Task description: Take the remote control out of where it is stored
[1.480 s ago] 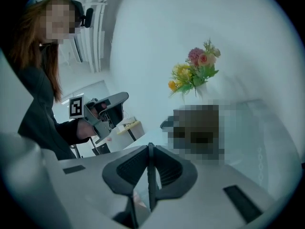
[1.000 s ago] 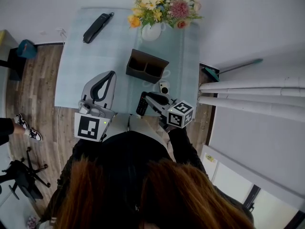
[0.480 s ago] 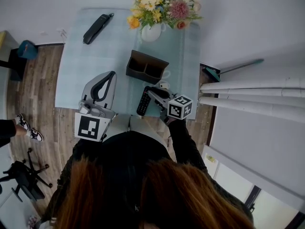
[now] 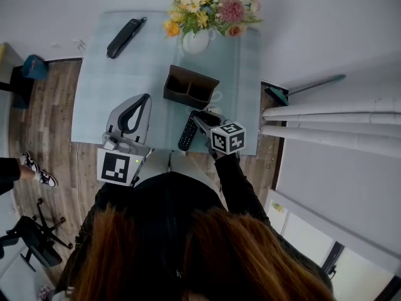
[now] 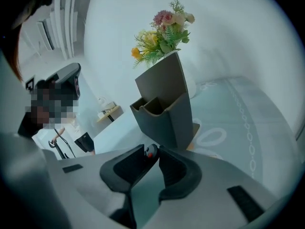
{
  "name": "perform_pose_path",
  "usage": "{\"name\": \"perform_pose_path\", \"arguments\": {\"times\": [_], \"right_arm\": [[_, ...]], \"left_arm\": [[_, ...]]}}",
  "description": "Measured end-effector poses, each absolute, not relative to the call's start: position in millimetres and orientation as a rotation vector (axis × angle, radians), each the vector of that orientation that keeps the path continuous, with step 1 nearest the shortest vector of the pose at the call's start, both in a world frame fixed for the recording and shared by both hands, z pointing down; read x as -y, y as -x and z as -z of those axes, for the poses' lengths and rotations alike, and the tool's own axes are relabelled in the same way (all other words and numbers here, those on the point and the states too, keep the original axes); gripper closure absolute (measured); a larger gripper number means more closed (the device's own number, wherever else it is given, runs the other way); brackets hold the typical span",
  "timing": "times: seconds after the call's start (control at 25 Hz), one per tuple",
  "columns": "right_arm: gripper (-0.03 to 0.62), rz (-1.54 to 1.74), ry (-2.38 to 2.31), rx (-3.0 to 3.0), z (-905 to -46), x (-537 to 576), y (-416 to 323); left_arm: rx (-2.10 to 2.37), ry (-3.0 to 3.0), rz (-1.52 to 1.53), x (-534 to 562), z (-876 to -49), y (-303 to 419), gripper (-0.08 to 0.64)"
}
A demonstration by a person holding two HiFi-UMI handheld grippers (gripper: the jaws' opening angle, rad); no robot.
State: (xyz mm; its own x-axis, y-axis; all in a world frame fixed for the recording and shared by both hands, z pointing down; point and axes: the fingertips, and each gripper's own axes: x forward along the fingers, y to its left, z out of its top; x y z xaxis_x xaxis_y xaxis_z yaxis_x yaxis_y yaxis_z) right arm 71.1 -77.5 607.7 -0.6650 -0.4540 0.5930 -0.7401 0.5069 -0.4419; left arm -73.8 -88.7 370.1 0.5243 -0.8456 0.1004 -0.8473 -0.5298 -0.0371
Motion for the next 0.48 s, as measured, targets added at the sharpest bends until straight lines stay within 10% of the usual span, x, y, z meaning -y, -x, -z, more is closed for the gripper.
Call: {"name": "perform_pose_path", "arguments": {"times": [0.48], "right_arm": [[0.478,-0.789,-1.024,2.17,-627.5,86.0,-73.1]], "left_arm": [[1.491,-2.742,-0.17,86.0,-371.2,68.2,0.555]]}}
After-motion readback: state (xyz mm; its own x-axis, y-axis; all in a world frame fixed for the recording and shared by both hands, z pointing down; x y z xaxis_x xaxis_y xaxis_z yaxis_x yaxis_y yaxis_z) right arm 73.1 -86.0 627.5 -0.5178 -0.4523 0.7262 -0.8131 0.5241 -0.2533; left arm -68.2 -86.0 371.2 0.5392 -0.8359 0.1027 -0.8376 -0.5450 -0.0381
